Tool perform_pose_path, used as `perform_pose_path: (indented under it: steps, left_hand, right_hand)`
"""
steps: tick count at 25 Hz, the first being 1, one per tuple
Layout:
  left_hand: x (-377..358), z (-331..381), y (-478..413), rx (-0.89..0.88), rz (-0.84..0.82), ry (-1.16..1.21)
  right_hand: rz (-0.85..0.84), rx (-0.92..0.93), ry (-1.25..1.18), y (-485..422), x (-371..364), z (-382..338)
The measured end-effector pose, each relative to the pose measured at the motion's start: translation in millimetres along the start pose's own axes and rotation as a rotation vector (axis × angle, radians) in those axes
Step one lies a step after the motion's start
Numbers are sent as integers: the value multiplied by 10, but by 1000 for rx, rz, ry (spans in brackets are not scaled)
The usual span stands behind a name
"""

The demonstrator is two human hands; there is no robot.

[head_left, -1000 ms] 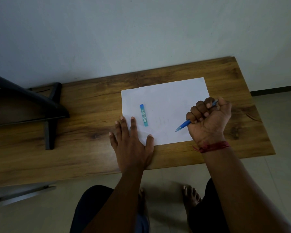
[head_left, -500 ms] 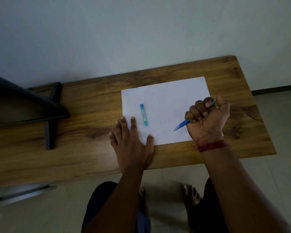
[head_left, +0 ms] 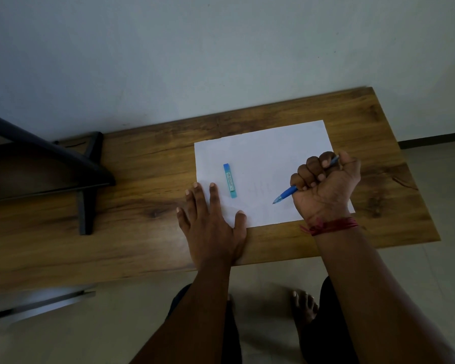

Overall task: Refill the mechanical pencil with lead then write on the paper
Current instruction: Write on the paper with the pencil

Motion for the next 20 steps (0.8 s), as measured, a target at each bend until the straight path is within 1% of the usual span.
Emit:
perform_pose_path:
  steps: [6, 12, 20]
  left_hand:
    - [-13, -2, -11, 1, -6, 7]
    - [-18, -2, -23, -6, -5, -16]
    - [10, -15, -9, -11, -7, -4]
  right_hand:
    - [-35, -10, -65, 25, -61, 126]
    - [-34, -10, -12, 35, -77, 105]
    - [-33, -4, 2, 54, -15, -28]
Point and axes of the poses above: each hand's wrist, its own y-axis away from the middle knuckle, its own x-axis out of the back of the hand, z = x × y, the point moved 1 cm from there along -y, towards the middle knuckle, and after that the axes turned 3 degrees about -z, right-handed, at the moved point
